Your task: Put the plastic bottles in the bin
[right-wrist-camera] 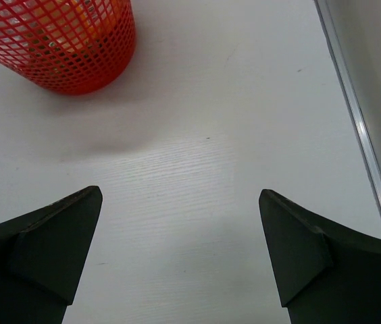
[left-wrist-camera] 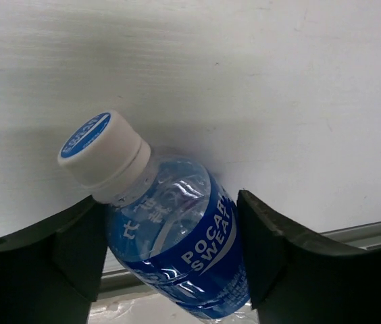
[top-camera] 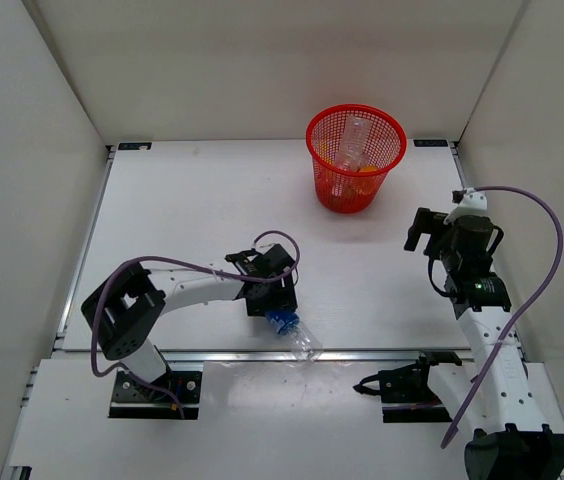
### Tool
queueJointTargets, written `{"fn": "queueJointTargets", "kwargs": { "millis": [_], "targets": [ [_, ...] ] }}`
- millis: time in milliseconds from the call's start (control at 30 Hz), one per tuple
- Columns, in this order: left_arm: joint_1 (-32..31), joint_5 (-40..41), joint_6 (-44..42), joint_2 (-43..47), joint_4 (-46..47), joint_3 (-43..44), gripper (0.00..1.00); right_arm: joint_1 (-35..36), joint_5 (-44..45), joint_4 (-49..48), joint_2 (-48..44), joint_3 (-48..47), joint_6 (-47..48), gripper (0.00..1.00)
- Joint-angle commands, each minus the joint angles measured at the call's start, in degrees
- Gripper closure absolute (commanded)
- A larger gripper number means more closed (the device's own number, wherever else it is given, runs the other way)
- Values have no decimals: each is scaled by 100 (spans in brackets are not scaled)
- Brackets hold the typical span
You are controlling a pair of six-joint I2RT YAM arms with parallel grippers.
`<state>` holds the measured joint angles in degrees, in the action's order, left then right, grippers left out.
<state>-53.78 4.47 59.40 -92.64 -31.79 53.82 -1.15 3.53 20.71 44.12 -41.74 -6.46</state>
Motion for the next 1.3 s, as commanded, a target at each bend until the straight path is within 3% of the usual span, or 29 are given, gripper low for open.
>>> {"fn": "queueJointTargets", "kwargs": {
  "millis": [0,100,233,367,500,633,733,800,933,1133,1167,1233,1267],
  "targets": [
    [-10,-95,-59,-8,138,146,29,-44,34,-155,-114,52,-75,1],
    [156,-192,-191,-17,86,417,52,-53,218,-146,-114,34,39,0],
    [481,-17,-718,35,-248,1408,63,-175,201,-286,-210,245,57,2],
    [886,290,-1271,27,-398,2622,66,-430,121,-313,-290,333,22,2],
    [1124,1028,-1808,-411,-57,4441,66,-316,297,-304,-281,491,57,1],
    [1072,2169,-2387,-1368,873,6206,56,-263,228,-278,-193,614,-75,0],
    [1220,2654,-2355,-2334,1367,7447,50,-290,166,-207,-123,526,-162,1],
    [1352,2866,-2319,-2811,1675,8158,56,-193,235,-234,-114,552,-84,1],
    [1414,2946,-2274,-3400,2194,8399,54,-193,367,-261,0,578,-14,1],
    [1344,2411,-2126,-3664,2195,8169,30,-280,368,-392,79,544,-75,1],
    [1361,2322,-2169,-3717,2169,8214,20,-263,376,-410,97,526,-66,1],
    [1335,2129,-2222,-3787,1994,8634,13,-228,473,-375,176,483,-66,1],
    [1344,2102,-2370,-3770,1888,8758,2,-211,447,-375,167,421,-40,1]
  ]
}}
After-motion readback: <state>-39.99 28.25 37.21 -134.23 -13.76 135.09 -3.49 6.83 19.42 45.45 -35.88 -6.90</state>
